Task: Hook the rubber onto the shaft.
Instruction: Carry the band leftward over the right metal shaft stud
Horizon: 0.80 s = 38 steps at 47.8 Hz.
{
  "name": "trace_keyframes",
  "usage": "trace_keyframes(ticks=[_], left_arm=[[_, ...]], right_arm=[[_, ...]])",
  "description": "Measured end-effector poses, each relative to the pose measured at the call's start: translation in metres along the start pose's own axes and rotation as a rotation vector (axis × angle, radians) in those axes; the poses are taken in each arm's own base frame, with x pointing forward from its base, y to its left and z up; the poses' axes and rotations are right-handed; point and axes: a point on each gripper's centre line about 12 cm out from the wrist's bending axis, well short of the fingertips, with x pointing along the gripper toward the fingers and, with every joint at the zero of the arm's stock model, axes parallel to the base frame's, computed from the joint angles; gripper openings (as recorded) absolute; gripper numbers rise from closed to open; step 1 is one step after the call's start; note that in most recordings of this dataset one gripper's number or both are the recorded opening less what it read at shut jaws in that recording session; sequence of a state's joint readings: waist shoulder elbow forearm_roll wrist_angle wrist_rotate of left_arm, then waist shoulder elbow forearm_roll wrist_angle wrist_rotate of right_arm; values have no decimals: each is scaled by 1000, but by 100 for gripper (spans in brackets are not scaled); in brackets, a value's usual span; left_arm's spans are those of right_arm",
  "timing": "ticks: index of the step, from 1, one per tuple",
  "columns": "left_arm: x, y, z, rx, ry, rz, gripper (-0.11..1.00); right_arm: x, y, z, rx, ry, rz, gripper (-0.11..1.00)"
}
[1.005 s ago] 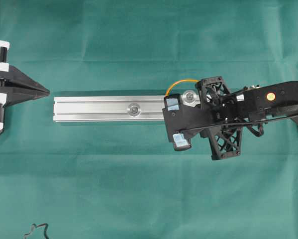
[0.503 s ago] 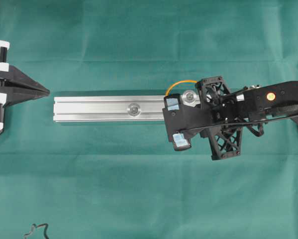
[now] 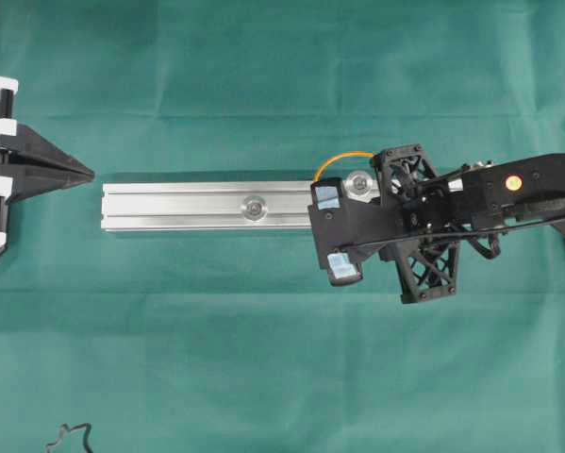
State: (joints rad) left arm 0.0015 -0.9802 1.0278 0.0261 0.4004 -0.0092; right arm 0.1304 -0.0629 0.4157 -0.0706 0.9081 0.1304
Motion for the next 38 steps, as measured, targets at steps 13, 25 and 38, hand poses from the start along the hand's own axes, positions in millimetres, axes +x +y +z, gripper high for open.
trace_keyframes(ticks=[13,25,38], left_arm=[[0,0,0,0,2,0,0],[0,0,0,0,0,0,0],[0,0,0,0,0,0,0]], right_arm=[[0,3,0,-6,0,2,6],[-1,8,0,-18,0,8,6],[-3,14,1,-34,-7,14,6]])
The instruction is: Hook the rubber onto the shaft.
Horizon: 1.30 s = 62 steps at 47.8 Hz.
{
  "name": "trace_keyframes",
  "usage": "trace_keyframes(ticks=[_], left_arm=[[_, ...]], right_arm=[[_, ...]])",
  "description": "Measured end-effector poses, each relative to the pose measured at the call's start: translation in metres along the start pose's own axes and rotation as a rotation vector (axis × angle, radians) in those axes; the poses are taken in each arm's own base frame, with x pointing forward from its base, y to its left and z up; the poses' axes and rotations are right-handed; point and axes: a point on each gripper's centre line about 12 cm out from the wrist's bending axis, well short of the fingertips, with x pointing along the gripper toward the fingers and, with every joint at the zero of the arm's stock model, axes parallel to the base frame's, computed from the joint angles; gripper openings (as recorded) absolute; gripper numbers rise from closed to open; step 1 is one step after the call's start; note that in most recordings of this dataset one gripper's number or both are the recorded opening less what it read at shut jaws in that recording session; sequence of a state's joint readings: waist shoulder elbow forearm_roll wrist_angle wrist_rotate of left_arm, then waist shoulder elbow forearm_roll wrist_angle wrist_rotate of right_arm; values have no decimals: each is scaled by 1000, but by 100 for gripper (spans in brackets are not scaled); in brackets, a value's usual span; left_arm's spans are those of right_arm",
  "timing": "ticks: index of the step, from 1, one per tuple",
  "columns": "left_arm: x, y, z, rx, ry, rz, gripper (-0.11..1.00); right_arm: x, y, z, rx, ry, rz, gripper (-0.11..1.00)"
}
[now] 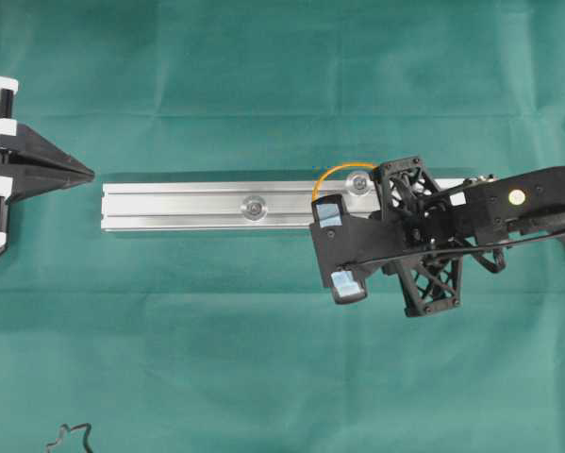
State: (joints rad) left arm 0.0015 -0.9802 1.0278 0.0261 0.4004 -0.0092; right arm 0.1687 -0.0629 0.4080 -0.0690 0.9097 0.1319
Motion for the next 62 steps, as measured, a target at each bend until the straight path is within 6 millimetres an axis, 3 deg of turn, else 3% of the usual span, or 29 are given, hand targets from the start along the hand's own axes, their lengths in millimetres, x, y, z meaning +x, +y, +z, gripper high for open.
trace_keyframes(ticks=[62], left_arm=[[0,0,0,0,2,0,0]], right_arm=[[-3,29,-2,-44,-6,27,6]])
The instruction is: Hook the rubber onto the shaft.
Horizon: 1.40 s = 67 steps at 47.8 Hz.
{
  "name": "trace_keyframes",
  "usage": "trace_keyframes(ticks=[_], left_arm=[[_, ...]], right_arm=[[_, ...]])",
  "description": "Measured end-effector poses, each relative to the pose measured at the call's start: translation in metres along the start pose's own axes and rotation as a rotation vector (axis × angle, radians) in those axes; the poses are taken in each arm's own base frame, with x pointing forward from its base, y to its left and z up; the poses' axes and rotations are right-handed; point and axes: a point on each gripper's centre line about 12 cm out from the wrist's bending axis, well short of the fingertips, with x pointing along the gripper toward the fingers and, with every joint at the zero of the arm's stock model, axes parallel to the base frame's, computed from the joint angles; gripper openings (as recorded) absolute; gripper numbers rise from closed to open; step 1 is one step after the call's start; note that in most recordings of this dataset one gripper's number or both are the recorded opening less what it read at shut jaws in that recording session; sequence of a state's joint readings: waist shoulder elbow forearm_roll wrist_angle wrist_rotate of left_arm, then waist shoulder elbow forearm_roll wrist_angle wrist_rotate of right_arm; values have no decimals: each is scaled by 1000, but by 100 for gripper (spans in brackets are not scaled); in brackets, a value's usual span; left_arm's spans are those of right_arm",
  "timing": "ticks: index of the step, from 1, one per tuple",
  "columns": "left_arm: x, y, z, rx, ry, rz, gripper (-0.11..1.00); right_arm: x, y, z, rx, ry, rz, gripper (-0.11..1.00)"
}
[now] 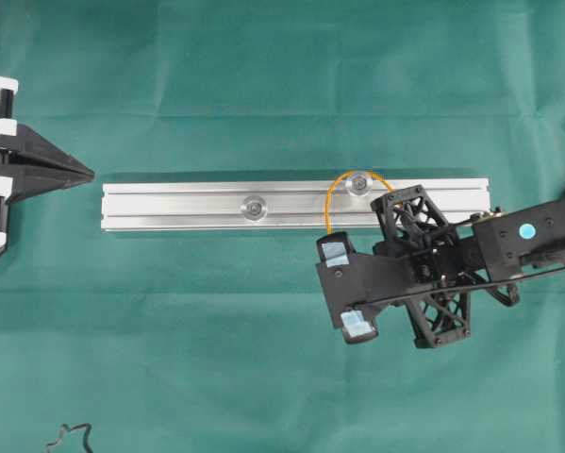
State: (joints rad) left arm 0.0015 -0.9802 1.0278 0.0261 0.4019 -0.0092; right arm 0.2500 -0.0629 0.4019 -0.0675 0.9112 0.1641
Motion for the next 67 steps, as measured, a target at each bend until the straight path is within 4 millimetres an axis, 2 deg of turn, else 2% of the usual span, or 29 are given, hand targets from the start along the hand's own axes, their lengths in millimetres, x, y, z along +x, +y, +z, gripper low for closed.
trace_keyframes(ticks=[19,35,67], left_arm=[[0,0,0,0,0,0,0],[0,0,0,0,0,0,0],[-1,0,0,-2,-5,0,0]], right_arm=[[0,1,0,25,1,0,6],[0,1,2,155,-1,1,6],[8,7,40,445,-33,14,6]])
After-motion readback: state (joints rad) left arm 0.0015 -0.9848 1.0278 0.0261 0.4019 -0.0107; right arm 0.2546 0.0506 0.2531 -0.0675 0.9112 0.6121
